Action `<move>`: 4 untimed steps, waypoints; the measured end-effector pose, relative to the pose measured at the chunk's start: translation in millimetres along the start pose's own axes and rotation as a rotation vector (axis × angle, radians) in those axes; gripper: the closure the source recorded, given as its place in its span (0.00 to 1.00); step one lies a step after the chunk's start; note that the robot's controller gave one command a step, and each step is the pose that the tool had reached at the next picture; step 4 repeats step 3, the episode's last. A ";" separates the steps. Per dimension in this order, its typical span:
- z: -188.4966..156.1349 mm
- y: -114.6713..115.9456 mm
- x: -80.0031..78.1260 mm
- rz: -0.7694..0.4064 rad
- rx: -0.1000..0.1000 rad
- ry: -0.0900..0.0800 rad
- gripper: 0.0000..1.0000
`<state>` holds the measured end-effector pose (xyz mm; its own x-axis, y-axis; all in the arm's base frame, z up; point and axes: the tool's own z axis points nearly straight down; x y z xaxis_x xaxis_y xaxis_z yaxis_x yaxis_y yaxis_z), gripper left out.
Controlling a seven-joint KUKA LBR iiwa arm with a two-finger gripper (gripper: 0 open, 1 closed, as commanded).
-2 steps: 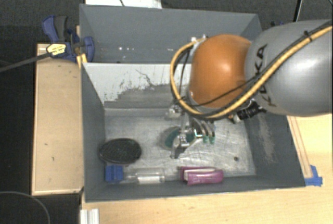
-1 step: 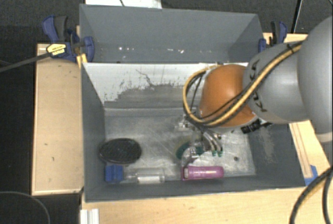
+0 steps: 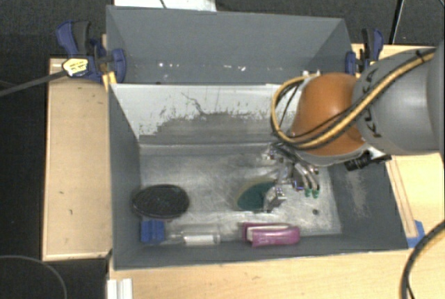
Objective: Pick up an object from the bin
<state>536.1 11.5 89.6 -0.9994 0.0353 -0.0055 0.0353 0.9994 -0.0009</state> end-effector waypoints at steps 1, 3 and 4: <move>0.3 2.8 1.0 0.001 -0.002 0.002 1.00; -181.9 -23.4 -2.3 -0.056 -0.001 -0.006 1.00; -181.9 -23.4 -2.3 -0.056 -0.001 -0.006 1.00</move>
Offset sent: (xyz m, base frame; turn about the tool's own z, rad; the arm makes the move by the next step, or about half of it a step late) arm 0.0000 0.0000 0.0000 0.0000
